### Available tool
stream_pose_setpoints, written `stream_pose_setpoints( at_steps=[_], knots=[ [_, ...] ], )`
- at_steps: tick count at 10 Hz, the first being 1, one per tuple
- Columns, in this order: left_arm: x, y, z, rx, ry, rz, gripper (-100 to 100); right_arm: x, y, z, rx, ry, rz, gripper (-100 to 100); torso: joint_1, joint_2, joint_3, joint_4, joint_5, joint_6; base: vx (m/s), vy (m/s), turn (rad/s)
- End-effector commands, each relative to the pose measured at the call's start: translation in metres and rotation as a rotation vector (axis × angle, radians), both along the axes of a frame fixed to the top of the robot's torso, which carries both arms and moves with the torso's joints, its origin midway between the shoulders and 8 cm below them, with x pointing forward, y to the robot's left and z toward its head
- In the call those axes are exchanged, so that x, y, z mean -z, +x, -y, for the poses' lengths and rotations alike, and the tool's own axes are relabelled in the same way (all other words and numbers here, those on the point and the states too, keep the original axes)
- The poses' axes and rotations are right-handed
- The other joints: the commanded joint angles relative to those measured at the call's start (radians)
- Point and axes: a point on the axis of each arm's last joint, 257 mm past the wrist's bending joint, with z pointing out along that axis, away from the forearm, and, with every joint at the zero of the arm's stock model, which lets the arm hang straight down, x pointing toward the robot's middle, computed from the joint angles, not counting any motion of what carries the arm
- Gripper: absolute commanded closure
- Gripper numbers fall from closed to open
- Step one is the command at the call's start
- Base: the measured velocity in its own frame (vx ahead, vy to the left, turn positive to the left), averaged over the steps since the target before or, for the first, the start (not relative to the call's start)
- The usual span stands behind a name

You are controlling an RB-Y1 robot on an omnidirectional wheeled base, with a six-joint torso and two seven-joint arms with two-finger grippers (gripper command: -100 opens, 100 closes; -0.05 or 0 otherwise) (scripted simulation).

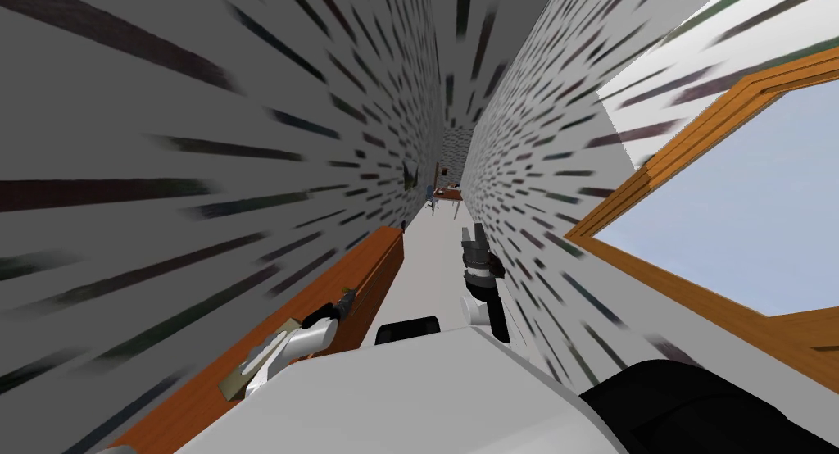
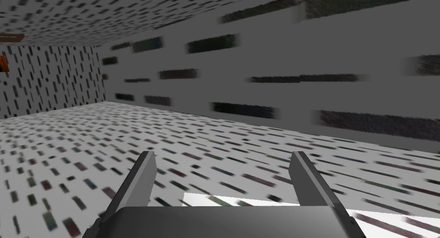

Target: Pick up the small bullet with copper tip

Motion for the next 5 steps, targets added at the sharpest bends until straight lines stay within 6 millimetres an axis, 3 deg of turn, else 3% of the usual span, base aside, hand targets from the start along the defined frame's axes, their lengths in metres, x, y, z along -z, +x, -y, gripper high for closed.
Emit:
stream_pose_setpoints(
  at_steps=[1,2,5],
  knots=[
    [0.007,-0.001,-0.001,0.001,-0.001,-0.019,-100,0.000,0.000,0.000,0.000,0.000,0.000,0,0.000,0.000,0.000,0.000,0.000,0.000,0.023,0.008,0.010],
    [0.021,-0.011,-0.002,0.010,-0.005,-0.084,-100,0.000,0.000,0.000,0.000,0.000,0.000,0,0.000,0.001,0.001,0.000,0.000,0.000,0.039,0.008,-0.106],
    [0.037,-0.023,-0.004,0.015,-0.010,-0.156,-100,0.000,0.000,0.000,0.000,0.000,0.000,0,0.001,0.000,0.000,0.000,0.000,0.000,0.048,0.018,-0.092]
  ],
)
